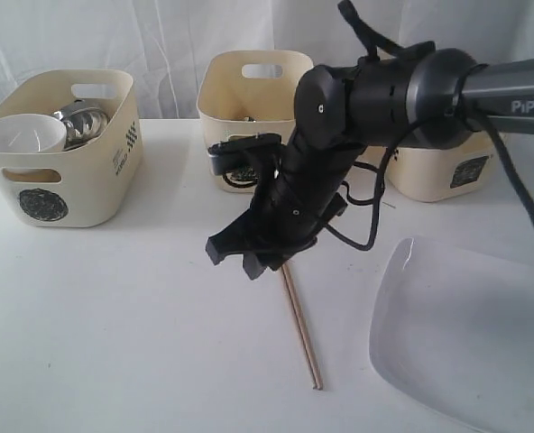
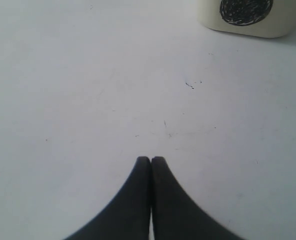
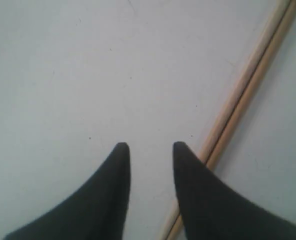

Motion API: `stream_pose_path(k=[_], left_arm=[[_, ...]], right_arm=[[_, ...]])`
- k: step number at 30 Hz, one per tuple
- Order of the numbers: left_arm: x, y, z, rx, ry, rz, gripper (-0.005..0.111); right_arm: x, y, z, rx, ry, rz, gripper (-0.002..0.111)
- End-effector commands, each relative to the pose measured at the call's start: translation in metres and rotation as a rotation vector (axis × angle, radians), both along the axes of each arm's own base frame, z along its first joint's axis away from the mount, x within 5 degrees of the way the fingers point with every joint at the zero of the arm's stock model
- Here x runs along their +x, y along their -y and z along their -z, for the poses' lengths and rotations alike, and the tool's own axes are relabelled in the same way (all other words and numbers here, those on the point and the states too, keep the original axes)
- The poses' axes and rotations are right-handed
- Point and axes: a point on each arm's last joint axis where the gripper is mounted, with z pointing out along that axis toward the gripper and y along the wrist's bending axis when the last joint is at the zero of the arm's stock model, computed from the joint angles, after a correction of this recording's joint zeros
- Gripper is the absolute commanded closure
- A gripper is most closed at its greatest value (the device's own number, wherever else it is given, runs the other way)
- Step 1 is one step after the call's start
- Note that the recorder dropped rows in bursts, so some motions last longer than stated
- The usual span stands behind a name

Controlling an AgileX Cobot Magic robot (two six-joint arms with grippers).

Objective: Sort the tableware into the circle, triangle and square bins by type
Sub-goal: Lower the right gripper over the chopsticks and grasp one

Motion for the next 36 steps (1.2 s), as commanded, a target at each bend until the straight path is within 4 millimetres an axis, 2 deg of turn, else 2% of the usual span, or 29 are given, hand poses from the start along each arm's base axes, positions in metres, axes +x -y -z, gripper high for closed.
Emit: stream_pose_path(k=[1, 3, 8, 20, 26, 31, 36], left_arm=[[-0.001, 0.0, 0.005, -0.009, -0.024, -0.003, 0.106], [-0.001, 0.0, 0.005, -0.009, -0.024, -0.003, 0.106], [-0.001, 0.0, 0.005, -0.009, -0.024, -0.003, 0.106], [-0.001, 0.0, 0.005, -0.009, -0.024, -0.003, 0.106], [-0.001, 0.0, 0.005, -0.009, -0.024, -0.003, 0.106], [-0.001, 0.0, 0.005, -0.009, -0.024, -0.003, 0.106], [-0.001, 0.0, 0.005, -0.009, -0.024, -0.003, 0.106]], right_arm=[[0.002, -0.001, 0.008, -0.004, -0.023, 0.034, 0.058], [0.003, 0.0, 0.014, -0.007, -0.057, 0.109, 0.055], [0.008, 0.008, 0.036, -0.117, -0.099, 0.255, 0.055], [0.011, 0.009, 0.066, -0.172, -0.149, 0.277, 0.06], [0.011, 0.009, 0.072, -0.18, -0.16, 0.275, 0.07], [0.011, 0.009, 0.073, -0.186, -0.169, 0.274, 0.087], [0.009, 0.01, 0.083, -0.215, -0.211, 0.272, 0.103]])
